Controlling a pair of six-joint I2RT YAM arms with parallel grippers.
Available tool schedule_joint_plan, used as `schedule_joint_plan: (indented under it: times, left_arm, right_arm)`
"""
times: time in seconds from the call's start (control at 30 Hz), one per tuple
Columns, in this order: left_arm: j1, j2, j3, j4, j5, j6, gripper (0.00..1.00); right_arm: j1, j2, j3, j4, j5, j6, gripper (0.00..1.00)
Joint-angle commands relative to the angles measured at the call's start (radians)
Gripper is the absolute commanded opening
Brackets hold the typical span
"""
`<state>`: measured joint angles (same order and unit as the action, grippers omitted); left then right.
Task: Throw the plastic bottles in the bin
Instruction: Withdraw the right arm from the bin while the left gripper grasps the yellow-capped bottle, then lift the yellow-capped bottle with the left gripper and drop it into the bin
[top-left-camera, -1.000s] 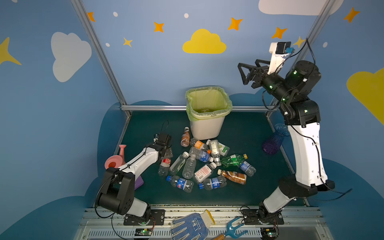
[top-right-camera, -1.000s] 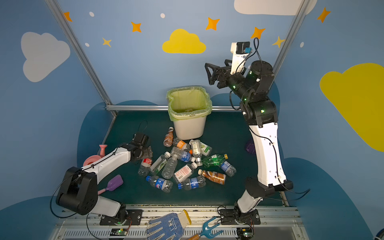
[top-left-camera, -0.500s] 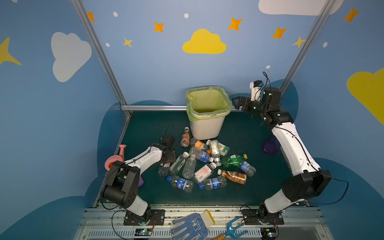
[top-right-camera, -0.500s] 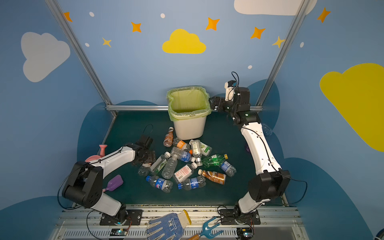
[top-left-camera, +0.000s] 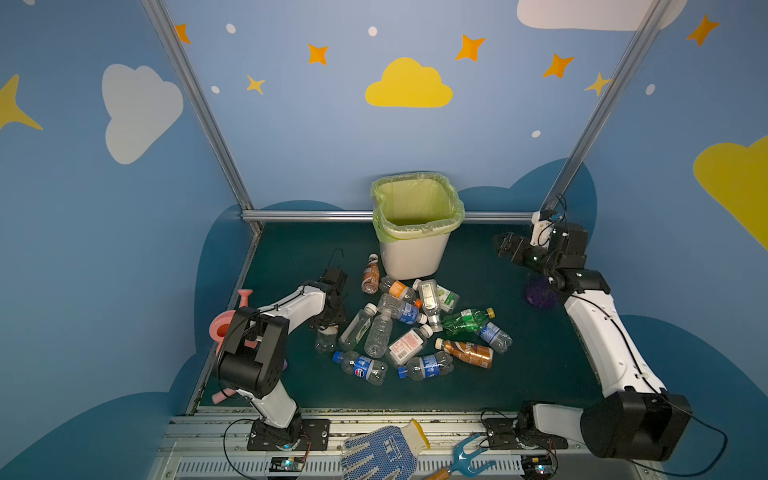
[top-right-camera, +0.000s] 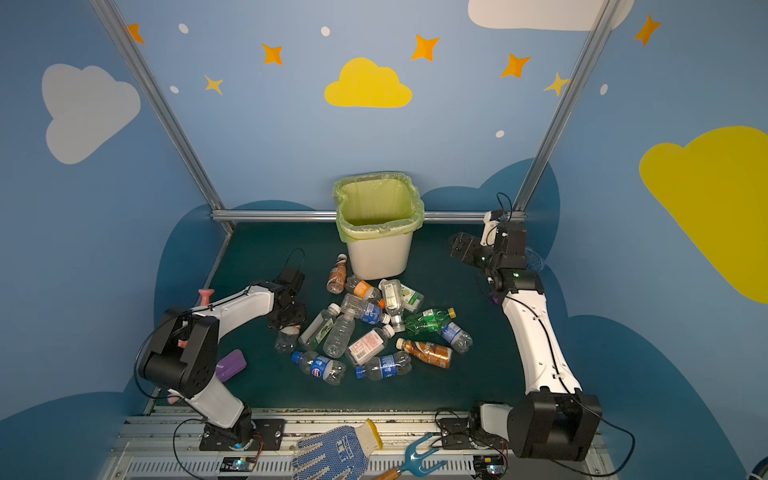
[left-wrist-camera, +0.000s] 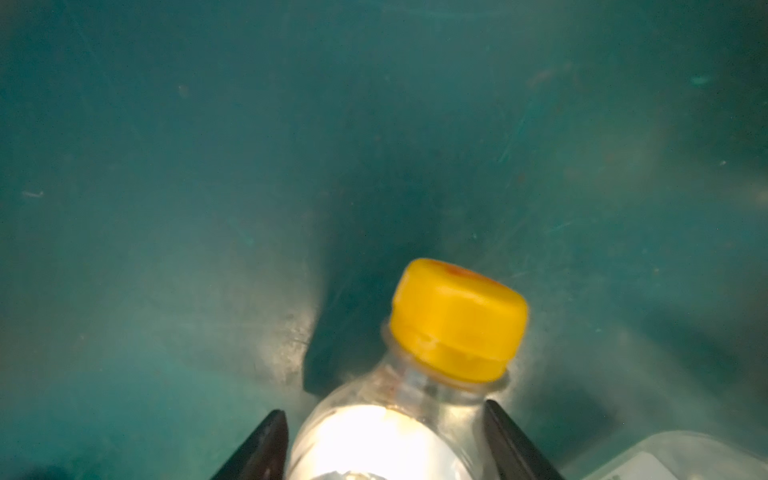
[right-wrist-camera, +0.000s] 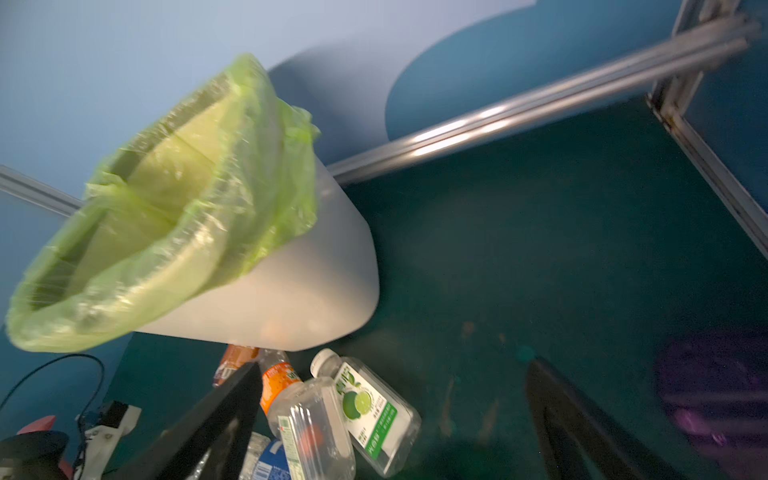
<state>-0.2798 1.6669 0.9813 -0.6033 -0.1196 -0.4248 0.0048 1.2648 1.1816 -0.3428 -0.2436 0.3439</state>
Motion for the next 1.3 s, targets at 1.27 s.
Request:
schedule_joint_plan:
  times: [1.27]
  left_arm:
    - [-0.029,0.064,1.024,0.328,0.21,0.069,0.58]
  right_arm:
    - [-0.215,-0.338,-0.31,-0.058,-0.039,0.106,0.98]
